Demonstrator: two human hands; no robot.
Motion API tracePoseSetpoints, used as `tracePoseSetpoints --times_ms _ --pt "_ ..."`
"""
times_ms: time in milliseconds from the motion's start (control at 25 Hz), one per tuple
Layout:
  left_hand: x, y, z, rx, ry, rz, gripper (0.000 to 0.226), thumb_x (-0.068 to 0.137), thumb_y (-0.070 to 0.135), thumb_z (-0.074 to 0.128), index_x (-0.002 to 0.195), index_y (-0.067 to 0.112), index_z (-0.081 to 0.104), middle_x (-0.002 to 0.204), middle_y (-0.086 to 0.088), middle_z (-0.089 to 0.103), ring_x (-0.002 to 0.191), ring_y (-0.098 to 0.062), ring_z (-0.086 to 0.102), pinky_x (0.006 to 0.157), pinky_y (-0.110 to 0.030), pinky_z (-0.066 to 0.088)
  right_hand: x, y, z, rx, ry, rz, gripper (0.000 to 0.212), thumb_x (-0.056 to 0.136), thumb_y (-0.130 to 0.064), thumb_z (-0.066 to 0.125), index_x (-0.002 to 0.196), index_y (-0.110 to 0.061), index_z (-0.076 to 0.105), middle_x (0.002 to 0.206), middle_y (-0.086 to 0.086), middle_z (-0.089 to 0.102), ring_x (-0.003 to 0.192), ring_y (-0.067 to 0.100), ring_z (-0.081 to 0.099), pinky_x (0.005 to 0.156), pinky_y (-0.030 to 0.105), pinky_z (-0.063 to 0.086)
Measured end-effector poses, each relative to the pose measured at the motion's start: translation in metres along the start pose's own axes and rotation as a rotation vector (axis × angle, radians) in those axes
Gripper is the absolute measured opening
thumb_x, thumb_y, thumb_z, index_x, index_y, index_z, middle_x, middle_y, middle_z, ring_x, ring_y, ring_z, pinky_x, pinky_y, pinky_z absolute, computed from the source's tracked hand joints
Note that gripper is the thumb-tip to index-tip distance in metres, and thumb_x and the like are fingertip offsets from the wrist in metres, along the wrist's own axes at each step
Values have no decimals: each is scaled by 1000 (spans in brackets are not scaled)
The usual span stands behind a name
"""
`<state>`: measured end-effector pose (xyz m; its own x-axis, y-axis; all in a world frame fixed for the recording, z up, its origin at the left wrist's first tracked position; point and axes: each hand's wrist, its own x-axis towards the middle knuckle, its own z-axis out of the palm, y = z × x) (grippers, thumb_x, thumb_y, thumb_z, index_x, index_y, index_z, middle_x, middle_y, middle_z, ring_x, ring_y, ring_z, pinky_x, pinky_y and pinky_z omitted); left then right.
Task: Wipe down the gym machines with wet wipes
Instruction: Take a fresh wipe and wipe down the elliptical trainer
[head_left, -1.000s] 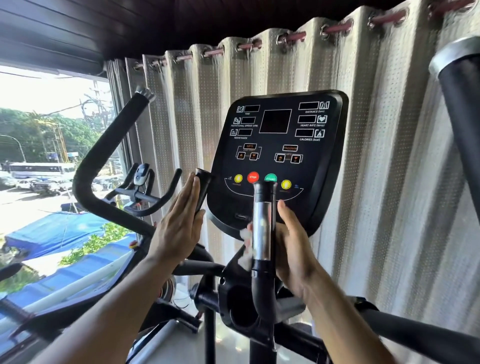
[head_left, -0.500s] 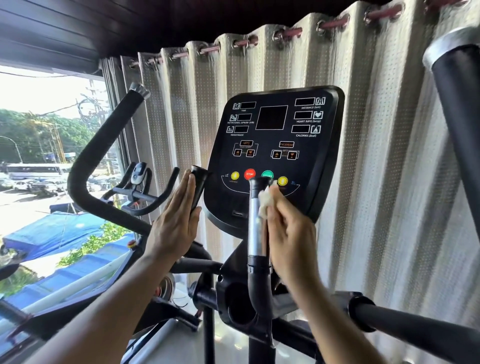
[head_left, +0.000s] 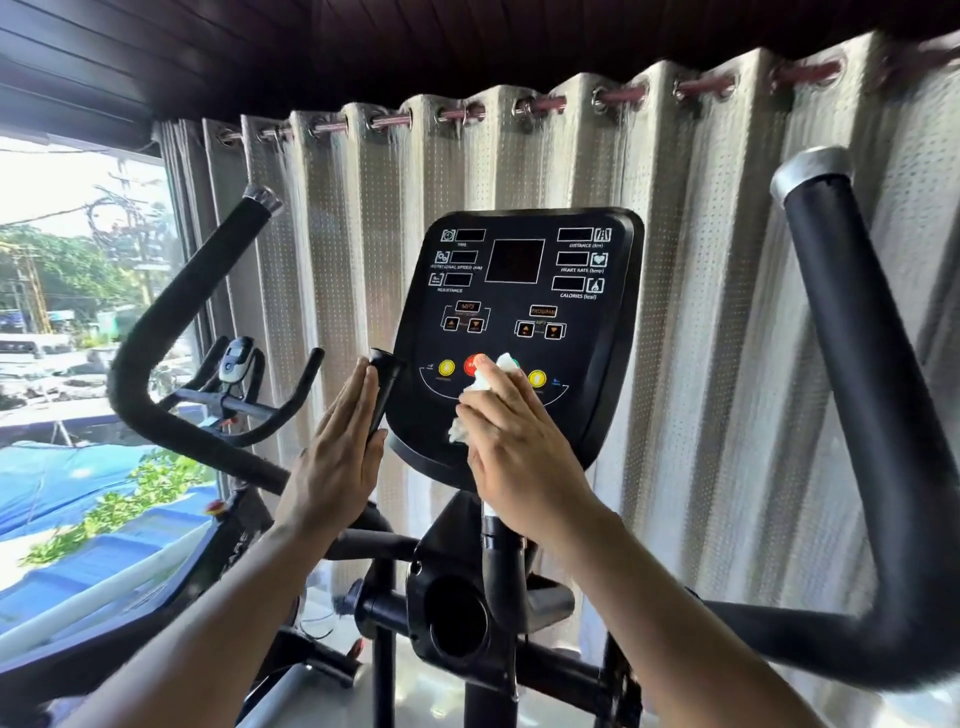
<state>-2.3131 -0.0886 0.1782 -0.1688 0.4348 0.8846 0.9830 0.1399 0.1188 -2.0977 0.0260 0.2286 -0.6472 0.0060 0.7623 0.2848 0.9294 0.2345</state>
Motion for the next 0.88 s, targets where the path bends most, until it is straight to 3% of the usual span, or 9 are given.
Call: tracePoseSetpoints --times_ms 120,280,440,560,680,760,880 --pt "0 -2 1 -37 14 7 67 105 16 53 163 9 21 171 -1 18 155 -9 19 112 -25 38 -16 -8 -12 -168 -205 -92 39 101 -34 46 114 -9 72 124 6 64 151 27 29 128 46 10" --pt "0 -6 3 -100 -3 -1 68 103 28 42 164 13 18 172 4 16 157 -12 21 111 -33 43 -56 -29 -33 -280 -524 -341 71 99 -66 37 113 -5 70 120 14 66 135 31 48 126 49 12" --pt "-1 -7 3 -135 6 6 67 104 26 46 165 16 19 172 7 15 157 -12 21 112 -37 45 -42 -22 -39 -363 -639 -489 75 102 -68 30 112 -5 68 112 13 67 125 31 56 127 52 15" --pt "-1 -7 4 -159 13 -11 69 105 20 53 165 17 20 172 7 16 156 -13 24 108 -37 48 -14 -19 -35 -511 -598 -375 77 98 -70 35 111 -3 71 108 14 67 124 33 54 127 52 14" --pt "-1 -8 5 -157 -3 12 68 103 32 43 165 17 18 172 5 16 156 -13 24 108 -35 45 22 -8 -37 -574 -505 -202 73 98 -66 38 118 -4 71 127 15 65 145 33 39 127 51 5" --pt "-1 -9 4 -154 5 11 68 103 33 42 165 17 18 172 6 16 156 -13 24 105 -35 47 32 -2 -33 -522 -370 -171 60 101 -54 42 110 -3 72 125 16 66 147 32 36 127 53 8" --pt "-2 -8 6 -154 18 4 65 106 25 48 164 16 20 172 6 17 155 -13 26 103 -38 51 8 0 -19 -257 -106 -116 30 107 -25 45 103 -4 67 113 11 64 143 30 40 125 52 19"
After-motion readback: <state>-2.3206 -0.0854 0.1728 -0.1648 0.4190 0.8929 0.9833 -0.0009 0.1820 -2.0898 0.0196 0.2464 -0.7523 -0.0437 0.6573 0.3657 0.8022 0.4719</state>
